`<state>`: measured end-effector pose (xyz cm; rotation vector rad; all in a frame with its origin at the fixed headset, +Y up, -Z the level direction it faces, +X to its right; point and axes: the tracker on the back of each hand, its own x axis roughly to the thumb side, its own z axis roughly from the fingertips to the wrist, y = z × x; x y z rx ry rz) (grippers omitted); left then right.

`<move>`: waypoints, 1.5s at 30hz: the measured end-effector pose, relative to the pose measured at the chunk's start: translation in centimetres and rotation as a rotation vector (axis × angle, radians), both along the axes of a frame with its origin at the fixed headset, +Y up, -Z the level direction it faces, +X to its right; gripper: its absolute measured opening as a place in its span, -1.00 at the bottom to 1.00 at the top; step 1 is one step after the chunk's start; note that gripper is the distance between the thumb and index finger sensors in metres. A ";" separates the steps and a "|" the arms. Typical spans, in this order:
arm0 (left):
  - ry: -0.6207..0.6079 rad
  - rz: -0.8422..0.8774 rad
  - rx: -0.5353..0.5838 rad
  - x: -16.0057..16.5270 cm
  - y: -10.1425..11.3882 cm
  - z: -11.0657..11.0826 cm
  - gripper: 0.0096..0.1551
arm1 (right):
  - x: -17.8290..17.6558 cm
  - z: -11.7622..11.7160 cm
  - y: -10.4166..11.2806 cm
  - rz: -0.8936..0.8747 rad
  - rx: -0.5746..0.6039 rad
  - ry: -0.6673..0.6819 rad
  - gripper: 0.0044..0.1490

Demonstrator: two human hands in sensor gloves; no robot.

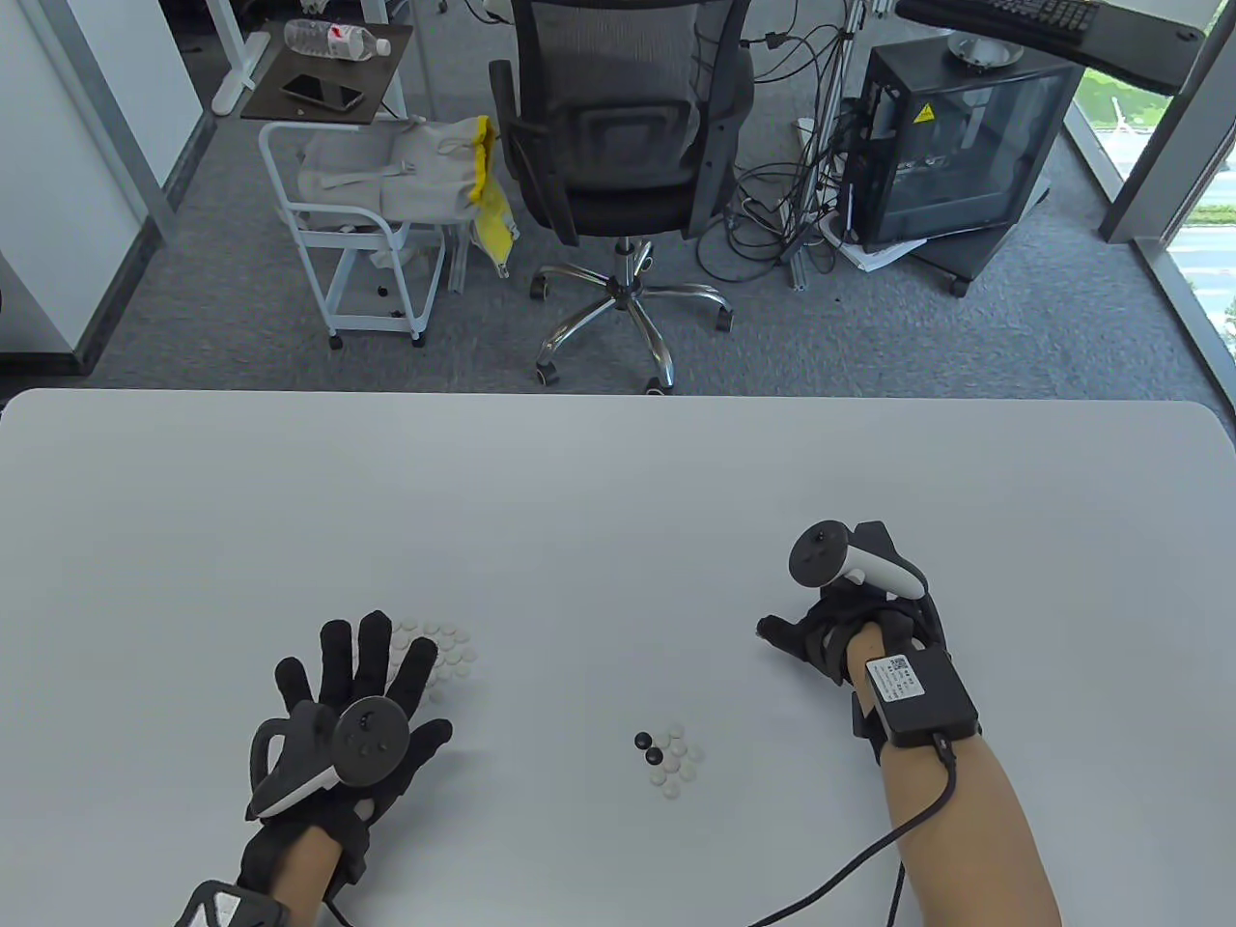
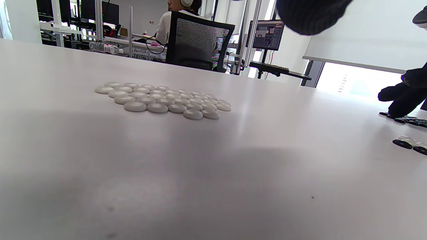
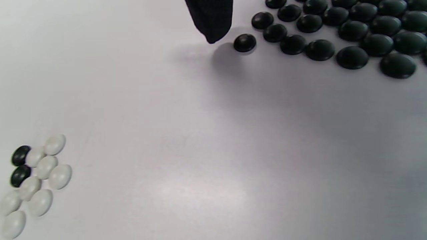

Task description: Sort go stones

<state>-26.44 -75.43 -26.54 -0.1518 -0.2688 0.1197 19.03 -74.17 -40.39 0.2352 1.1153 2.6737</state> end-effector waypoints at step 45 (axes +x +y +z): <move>0.007 0.007 -0.012 -0.4 0.0 0.0 -0.06 | 0.8 -1.9 -1.7 0.031 -0.006 -0.127 -0.01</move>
